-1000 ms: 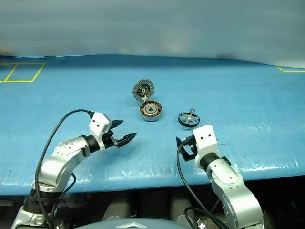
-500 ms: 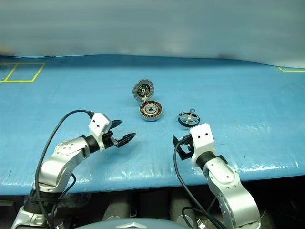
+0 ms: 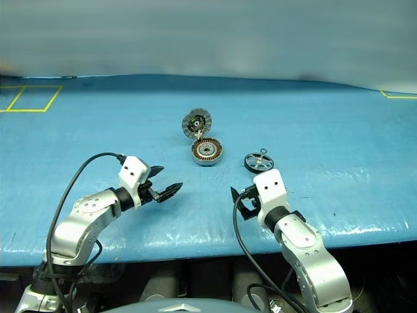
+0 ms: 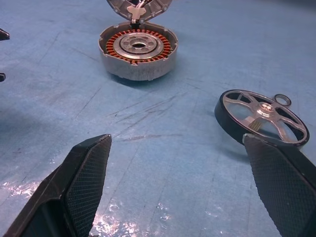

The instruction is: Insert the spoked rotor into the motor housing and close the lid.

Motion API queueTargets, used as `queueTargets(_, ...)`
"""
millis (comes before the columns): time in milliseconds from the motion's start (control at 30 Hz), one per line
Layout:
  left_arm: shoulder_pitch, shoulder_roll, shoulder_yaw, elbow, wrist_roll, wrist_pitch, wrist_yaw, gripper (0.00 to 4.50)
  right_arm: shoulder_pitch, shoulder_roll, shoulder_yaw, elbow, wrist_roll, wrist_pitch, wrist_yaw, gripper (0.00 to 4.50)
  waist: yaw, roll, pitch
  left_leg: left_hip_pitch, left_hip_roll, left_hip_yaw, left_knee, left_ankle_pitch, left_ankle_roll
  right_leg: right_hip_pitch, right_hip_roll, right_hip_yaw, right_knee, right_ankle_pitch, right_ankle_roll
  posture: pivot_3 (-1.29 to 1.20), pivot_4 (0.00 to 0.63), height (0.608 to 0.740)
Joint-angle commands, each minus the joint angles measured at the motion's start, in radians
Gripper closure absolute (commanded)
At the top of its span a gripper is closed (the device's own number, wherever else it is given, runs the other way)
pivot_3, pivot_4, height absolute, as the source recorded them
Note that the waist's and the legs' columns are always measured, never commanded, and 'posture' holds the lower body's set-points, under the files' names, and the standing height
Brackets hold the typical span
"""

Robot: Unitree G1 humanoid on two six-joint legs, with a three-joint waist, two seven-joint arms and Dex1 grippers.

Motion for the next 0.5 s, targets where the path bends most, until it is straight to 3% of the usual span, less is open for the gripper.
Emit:
queueTargets(33, -0.006, 0.000, -0.002, -0.025, 0.005, -0.020, 0.002, 0.05, -0.035, -0.044, 0.013, -0.019, -0.005, 0.014, 0.032, 0.00, 0.000, 0.000, 0.000, 0.000, 0.000, 0.000, 0.000, 0.000, 0.000, 0.000, 0.000, 0.000, 0.000, 0.000, 0.000, 0.00, 0.150, 0.740)
queueTargets(133, -0.010, -0.006, 0.003, -0.021, 0.003, -0.027, 0.004, 0.05, -0.112, -0.148, 0.061, -0.012, 0.008, 0.069, 0.119, 0.00, -0.001, 0.000, 0.000, 0.000, 0.000, 0.001, 0.001, 0.000, 0.000, 0.000, 0.000, 0.000, 0.000, 0.000, 0.000, 0.00, 0.150, 0.740)
queueTargets(300, 0.006, -0.052, 0.032, 0.001, -0.023, -0.111, 0.001, 0.05, -0.362, -0.349, 0.189, 0.066, 0.015, 0.154, 0.305, 0.00, -0.001, 0.000, 0.000, 0.001, 0.000, 0.001, 0.001, 0.000, 0.000, 0.000, -0.001, 0.000, 0.000, 0.001, 0.000, 0.00, 0.150, 0.740)
queueTargets(400, 0.035, -0.062, 0.032, 0.006, -0.016, -0.157, -0.004, 0.05, -0.547, -0.405, 0.296, 0.178, -0.021, 0.126, 0.405, 0.00, -0.002, 0.000, 0.000, 0.000, 0.000, 0.001, 0.000, 0.000, 0.000, 0.000, 0.000, 0.000, 0.000, 0.001, 0.000, 0.00, 0.150, 0.740)
queueTargets(500, 0.078, -0.074, 0.037, 0.006, -0.021, -0.198, -0.006, 0.05, -0.726, -0.380, 0.388, 0.332, -0.064, 0.059, 0.487, 0.00, -0.006, 0.000, 0.000, 0.000, 0.000, 0.002, 0.000, 0.000, 0.001, -0.001, 0.000, 0.001, 0.000, 0.003, -0.004, 0.00, 0.150, 0.740)
